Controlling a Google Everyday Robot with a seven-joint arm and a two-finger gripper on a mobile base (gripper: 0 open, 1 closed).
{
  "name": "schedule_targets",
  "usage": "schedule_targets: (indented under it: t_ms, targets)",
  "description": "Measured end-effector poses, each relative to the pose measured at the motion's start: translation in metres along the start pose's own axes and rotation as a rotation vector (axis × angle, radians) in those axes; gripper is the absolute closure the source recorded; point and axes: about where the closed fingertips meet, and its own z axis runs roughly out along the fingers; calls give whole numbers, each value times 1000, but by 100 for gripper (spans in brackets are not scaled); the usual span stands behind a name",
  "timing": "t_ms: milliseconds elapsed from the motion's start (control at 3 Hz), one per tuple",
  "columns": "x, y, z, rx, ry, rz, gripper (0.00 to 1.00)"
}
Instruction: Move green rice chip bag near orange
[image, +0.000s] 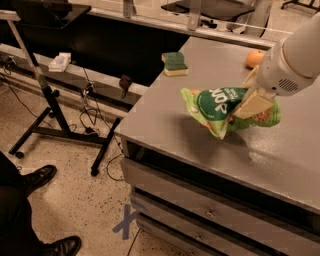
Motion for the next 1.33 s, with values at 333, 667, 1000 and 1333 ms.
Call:
schedule_targets:
  t_ms: [333,667,1000,1333]
  targets:
    - [0,1,1,-2,1,0,100]
    - [1,-4,-4,23,-1,-29,100]
    - [21,-41,-7,106,5,-99,100]
    - [40,-89,-7,179,18,-203,100]
